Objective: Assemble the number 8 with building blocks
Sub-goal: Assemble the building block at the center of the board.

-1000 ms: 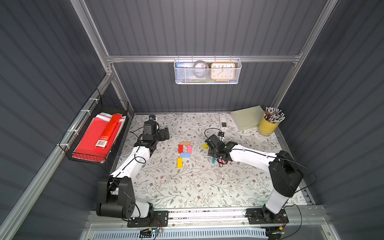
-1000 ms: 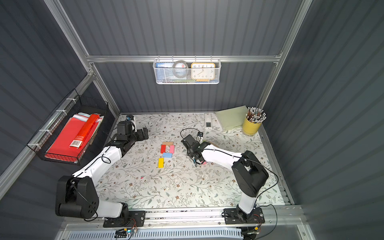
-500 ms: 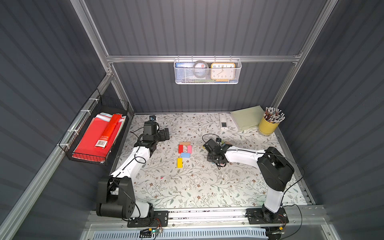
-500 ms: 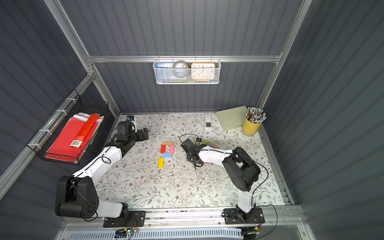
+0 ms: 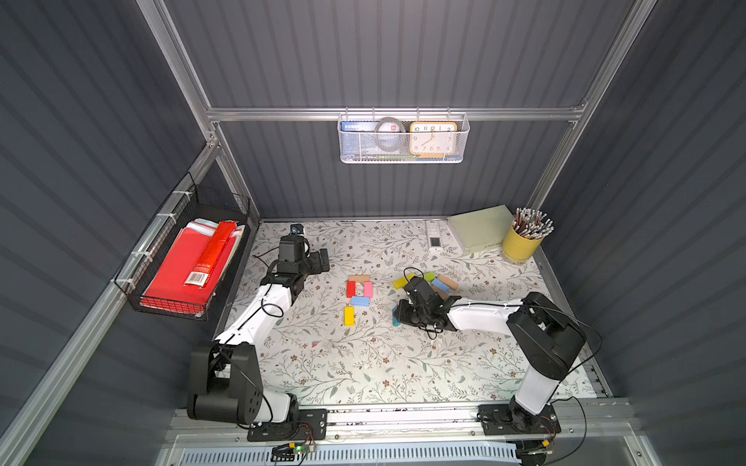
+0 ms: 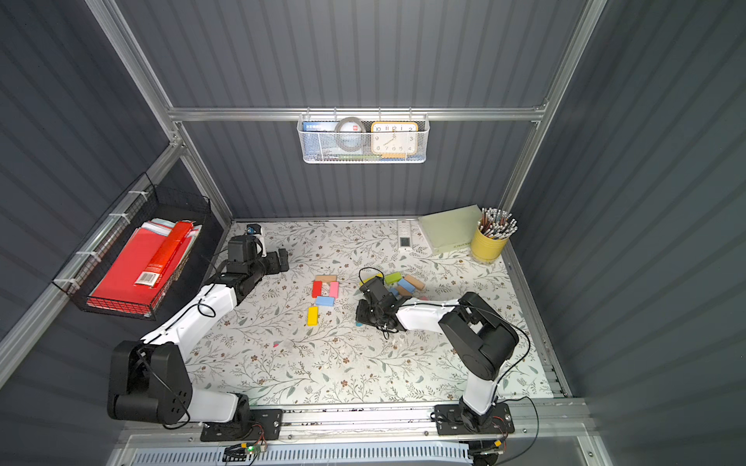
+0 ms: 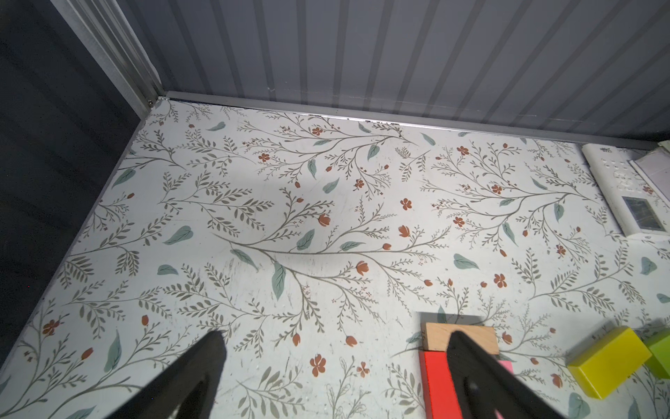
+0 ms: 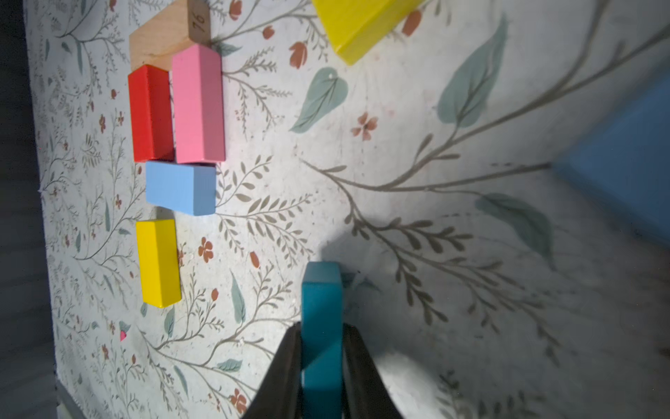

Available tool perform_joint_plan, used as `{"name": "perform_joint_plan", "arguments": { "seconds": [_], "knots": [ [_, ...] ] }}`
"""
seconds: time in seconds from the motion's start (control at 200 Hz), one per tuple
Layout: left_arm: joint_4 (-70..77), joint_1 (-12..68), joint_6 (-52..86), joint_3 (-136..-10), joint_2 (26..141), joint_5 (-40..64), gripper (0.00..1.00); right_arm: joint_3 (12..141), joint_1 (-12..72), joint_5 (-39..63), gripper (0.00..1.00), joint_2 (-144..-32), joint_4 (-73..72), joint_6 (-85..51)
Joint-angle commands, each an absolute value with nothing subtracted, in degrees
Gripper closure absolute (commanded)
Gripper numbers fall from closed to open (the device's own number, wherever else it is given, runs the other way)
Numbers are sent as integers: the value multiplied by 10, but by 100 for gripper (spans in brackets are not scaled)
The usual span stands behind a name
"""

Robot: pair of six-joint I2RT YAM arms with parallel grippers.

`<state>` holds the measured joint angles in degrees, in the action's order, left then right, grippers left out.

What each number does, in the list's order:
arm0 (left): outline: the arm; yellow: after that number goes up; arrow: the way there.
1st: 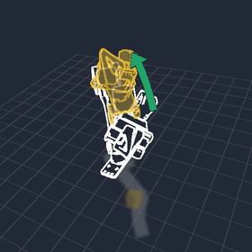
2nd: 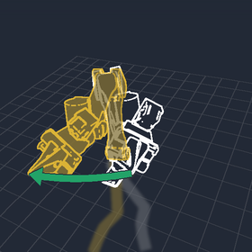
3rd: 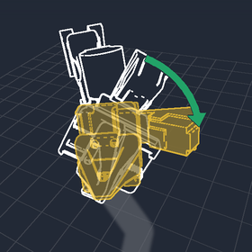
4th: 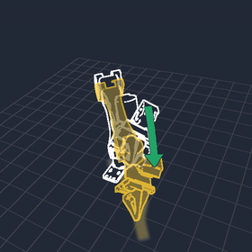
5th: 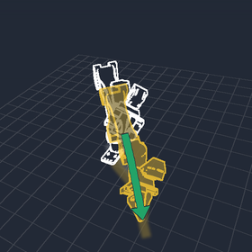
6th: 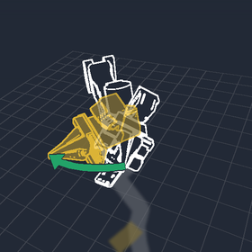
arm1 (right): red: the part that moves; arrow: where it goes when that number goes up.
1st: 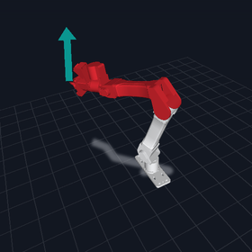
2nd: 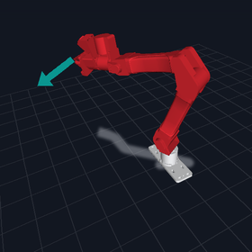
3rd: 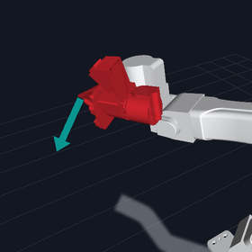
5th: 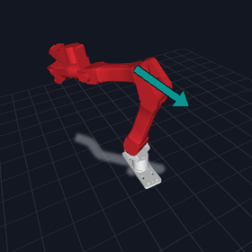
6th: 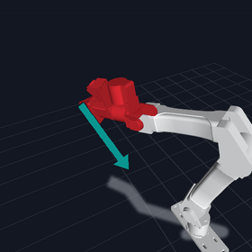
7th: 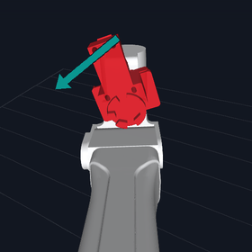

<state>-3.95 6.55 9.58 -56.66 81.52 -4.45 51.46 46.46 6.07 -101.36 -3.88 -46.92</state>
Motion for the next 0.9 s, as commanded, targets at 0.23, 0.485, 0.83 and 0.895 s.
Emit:
{"name": "perform_joint_plan", "arguments": {
  "seconds": [0.23, 0.485, 0.83, 0.895],
  "knots": [
    [-40, 62, 84, -560, 816, -35, 1, 544, 456, -12, 45, -1022, 76, -431],
    [-40, 62, 84, -561, 815, -34, 1, 633, 491, -86, 40, -1040, 196, -426],
    [-40, 62, 82, -559, 811, -32, 1, 713, 539, -155, 42, -1105, 284, -471],
    [-40, 62, 82, -557, 811, -31, 1, 710, 541, -152, 43, -1107, 279, -473]
  ]
}}
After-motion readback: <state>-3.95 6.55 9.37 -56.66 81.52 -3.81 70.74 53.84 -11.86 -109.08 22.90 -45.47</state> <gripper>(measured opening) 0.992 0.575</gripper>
